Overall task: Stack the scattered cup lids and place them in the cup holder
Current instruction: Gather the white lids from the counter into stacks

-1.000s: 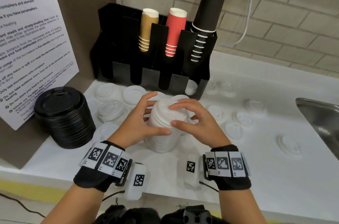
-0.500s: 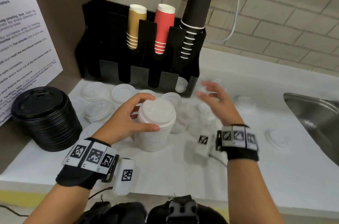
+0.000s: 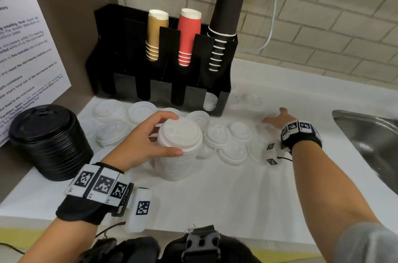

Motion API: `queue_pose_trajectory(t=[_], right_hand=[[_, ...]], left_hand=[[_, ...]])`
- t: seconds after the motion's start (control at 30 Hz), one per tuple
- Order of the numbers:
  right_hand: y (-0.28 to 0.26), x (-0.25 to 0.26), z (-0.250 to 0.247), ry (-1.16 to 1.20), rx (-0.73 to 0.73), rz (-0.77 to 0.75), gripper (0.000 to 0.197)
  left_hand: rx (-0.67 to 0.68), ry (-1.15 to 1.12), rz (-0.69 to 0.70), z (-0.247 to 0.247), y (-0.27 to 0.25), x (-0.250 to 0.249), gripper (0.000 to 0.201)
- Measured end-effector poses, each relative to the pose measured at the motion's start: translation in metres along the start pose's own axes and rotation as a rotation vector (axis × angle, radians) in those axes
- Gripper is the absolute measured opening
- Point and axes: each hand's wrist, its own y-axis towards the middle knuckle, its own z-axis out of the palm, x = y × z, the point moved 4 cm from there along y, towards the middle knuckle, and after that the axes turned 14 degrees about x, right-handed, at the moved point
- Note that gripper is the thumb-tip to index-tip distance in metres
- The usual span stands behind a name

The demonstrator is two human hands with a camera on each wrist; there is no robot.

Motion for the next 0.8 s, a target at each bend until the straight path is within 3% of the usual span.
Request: queue_pose_trajectory(t=[0.17, 0.27, 0.43, 0.6, 0.73, 0.8], right_hand=[[0.003, 0.007, 0.000, -0.254, 0.057, 0.014, 0.069], [0.004, 0.006, 0.000, -0.237, 0.073, -0.006, 0.057], [0.003, 0.015, 0.002, -0.278, 0.124, -0.086, 0.056], [-0.009, 0.031, -0.006, -0.388, 0.042, -0.108, 0.063], [-0.017, 0.047, -0.015, -0.359, -0.098, -0.176, 0.053], [-0.019, 0.054, -0.009, -0.389, -0.084, -0.178, 0.051]], left_hand=[[-0.001, -0.002, 0.000, 0.000, 0.001, 0.000, 0.065], [-0.004, 0.002, -0.006, 0.000, 0.001, 0.001, 0.065], [-0.006, 0.021, -0.010, 0.000, 0.001, 0.002, 0.071], [-0.007, 0.030, -0.004, 0.000, 0.000, -0.001, 0.069], [-0.017, 0.022, 0.000, 0.000, -0.001, -0.001, 0.070], [-0.020, 0.029, -0.005, 0.001, -0.001, 0.000, 0.072]])
